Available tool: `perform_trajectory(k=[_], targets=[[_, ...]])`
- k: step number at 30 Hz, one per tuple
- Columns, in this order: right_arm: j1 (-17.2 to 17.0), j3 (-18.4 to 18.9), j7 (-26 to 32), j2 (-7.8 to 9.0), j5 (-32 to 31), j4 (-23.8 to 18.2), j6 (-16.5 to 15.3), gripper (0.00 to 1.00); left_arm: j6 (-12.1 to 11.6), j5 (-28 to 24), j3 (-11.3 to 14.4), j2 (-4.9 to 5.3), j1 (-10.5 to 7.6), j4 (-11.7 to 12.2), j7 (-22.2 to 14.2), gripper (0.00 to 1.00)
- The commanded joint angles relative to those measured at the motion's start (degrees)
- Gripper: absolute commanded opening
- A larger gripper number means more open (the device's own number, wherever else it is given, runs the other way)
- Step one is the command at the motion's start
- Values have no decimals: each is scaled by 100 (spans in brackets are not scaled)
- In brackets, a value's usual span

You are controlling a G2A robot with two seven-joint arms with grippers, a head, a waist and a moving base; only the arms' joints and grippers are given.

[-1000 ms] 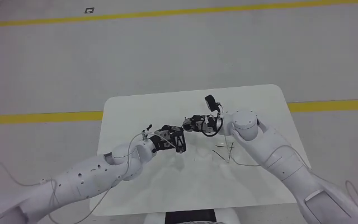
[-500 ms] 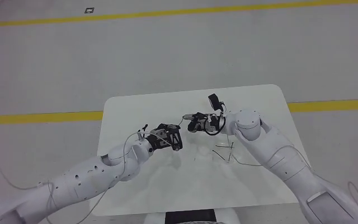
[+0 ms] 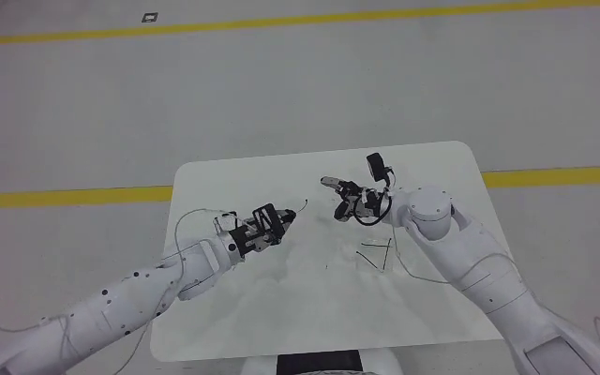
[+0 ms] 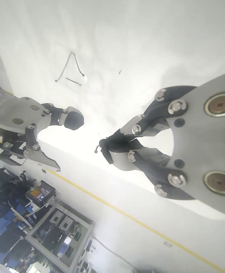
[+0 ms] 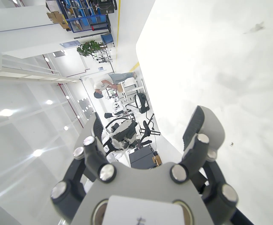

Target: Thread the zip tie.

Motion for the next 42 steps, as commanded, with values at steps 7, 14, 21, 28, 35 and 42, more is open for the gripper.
perform_trajectory(k=[7,14,21,28,35,42], targets=[[-59,73,-42,-16,-22,31,62,100,-481,-620,-288,57,278,195,468,0],[-63,92,-128,-20,-16,45,68,100,-542,-392,-361,68,272,150,317,0],[-63,92,-128,-20,-16,45,68,100,-608,-1393,-541,22,371,413,544,0],[-63,92,-128,-20,-16,45,68,100,-1417,-2983,-819,-37,518,1051,615,0],[-63,92,-128,-20,-16,45,68,100,-1586,-4531,-677,-12,570,857,400,0],[-63,92,-128,-20,-16,45,68,100,-1586,-5693,-398,116,467,562,233,0]])
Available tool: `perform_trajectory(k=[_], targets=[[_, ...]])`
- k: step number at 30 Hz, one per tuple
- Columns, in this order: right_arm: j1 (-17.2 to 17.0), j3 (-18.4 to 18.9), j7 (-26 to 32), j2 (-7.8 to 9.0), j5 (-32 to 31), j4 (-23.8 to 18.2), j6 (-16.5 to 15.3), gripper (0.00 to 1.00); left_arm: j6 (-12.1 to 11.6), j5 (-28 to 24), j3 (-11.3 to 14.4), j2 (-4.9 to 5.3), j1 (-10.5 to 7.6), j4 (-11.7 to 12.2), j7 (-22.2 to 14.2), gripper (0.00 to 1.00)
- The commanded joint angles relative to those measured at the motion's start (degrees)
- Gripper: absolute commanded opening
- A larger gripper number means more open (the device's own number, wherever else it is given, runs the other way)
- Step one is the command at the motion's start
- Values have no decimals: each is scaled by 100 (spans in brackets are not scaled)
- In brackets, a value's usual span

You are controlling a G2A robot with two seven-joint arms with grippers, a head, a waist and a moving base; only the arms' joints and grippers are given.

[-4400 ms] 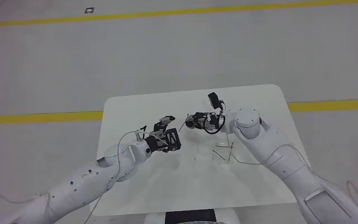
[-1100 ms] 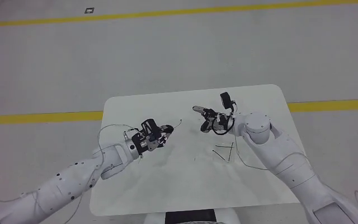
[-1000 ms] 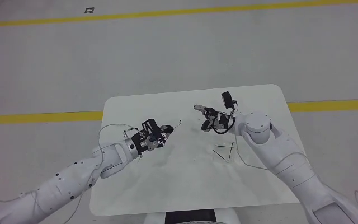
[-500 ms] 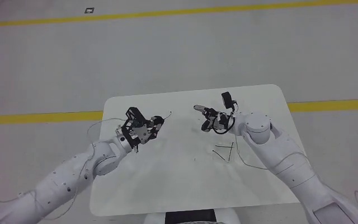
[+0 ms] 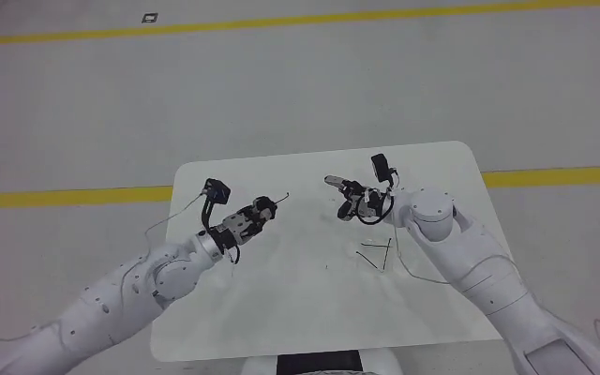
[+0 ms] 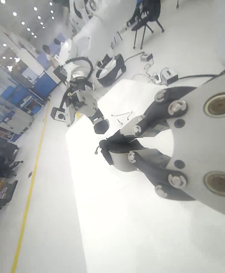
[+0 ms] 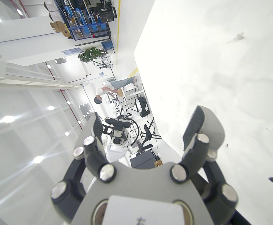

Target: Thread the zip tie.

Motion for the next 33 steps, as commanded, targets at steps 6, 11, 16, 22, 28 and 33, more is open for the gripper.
perform_trajectory(k=[6,11,16,22,28,33], targets=[[0,0,0,0,0,0,0,100,0,-825,101,102,-23,-27,-227,0],[0,0,0,0,0,0,0,100,0,-1312,21,85,7,-140,-549,0],[0,0,0,0,0,0,0,100,0,-1167,11,74,-5,-194,-664,0],[0,0,0,0,0,0,0,100,0,-1167,11,74,-5,-194,-664,0],[0,0,0,0,0,0,0,100,0,-1855,-73,-12,88,-109,-871,0],[0,0,0,0,0,0,0,100,0,-2700,-407,-37,244,-206,-1749,0]])
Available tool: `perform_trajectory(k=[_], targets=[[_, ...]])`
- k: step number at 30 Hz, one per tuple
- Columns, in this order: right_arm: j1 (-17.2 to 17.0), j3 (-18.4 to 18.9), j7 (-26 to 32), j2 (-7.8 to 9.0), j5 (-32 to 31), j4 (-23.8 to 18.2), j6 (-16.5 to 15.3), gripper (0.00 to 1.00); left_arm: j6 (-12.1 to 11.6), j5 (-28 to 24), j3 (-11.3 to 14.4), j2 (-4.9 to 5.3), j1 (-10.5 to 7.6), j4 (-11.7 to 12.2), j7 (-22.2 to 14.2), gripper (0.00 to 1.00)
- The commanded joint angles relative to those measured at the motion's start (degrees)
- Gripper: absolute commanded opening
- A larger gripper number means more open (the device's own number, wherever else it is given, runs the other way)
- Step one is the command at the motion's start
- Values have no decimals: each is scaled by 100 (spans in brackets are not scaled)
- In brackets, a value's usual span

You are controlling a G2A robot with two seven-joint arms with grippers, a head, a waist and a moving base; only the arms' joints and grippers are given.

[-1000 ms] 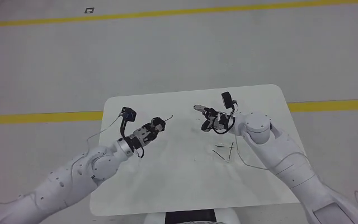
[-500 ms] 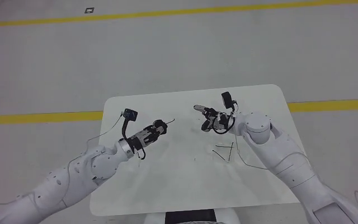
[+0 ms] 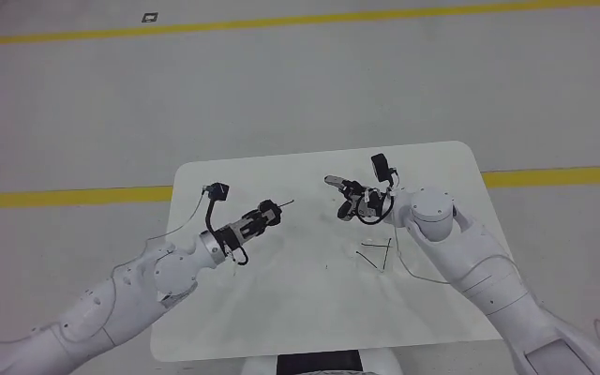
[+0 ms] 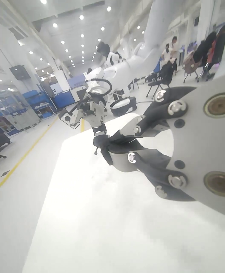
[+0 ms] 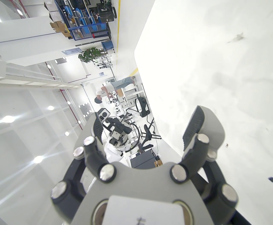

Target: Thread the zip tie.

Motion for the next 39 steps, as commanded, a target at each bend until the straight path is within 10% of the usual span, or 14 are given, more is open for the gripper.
perform_trajectory(k=[1,12,27,39], targets=[[0,0,0,0,0,0,0,100,0,-326,-218,1,105,-36,-431,0],[0,0,0,0,0,0,0,100,0,-1479,-2046,-265,1199,114,-2508,0],[0,0,0,0,0,0,0,100,0,-2114,-4259,-1535,2208,1041,-5485,0],[0,0,0,0,0,0,0,100,69,-2376,-4258,-1645,2257,1025,-5595,0]])
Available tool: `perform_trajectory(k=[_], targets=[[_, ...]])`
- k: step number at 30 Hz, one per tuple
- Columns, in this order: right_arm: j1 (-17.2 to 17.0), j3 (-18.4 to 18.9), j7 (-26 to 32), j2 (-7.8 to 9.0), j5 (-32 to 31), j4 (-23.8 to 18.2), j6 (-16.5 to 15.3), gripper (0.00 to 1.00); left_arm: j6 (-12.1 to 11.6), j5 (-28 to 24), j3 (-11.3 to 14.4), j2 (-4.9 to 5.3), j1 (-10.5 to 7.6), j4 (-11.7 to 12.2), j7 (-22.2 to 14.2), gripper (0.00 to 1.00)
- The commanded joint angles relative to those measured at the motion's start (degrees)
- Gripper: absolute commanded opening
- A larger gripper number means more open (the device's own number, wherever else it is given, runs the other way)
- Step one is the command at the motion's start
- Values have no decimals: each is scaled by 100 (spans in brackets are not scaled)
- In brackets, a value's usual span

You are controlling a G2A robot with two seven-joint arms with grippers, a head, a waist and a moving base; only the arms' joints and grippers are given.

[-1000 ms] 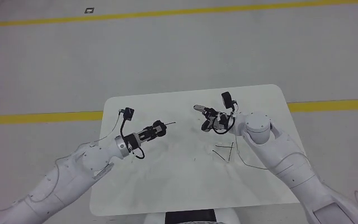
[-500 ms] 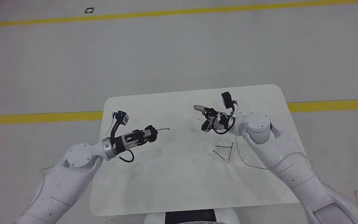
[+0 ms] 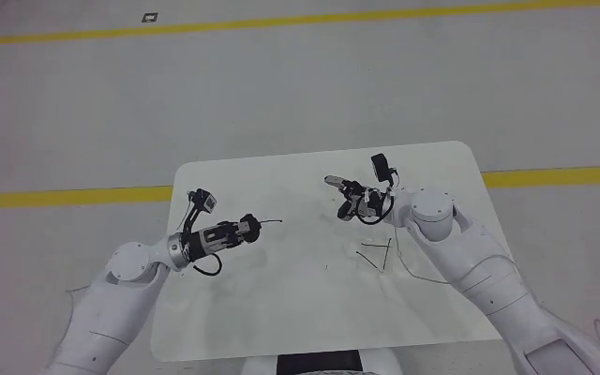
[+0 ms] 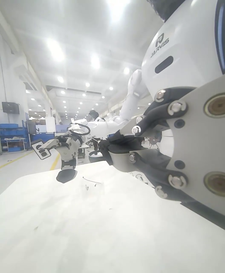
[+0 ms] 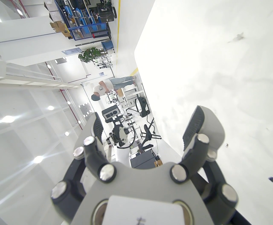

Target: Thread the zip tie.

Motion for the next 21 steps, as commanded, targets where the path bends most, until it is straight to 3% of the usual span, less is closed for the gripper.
perform_trajectory(k=[1,3,5,8,13,19,21], targets=[[0,0,0,0,0,0,0,100,72,-424,95,-30,8,21,-97,0],[0,0,0,0,0,0,0,100,-20,-419,137,-37,-87,163,-286,0],[0,0,0,0,0,0,0,100,-20,-921,230,-80,-112,266,-495,0],[-79,-22,493,-9,190,-30,-471,100,-20,-1283,271,-122,-207,496,-794,0],[31,-153,1469,-74,594,363,-1175,100,-20,-1747,381,-226,-325,754,-1204,0],[241,-452,2163,-262,1218,881,-2087,100,-20,-1712,528,-327,-470,919,-1427,0],[285,-484,2192,-287,1246,952,-2201,100,-20,-1712,528,-327,-470,919,-1427,0]])
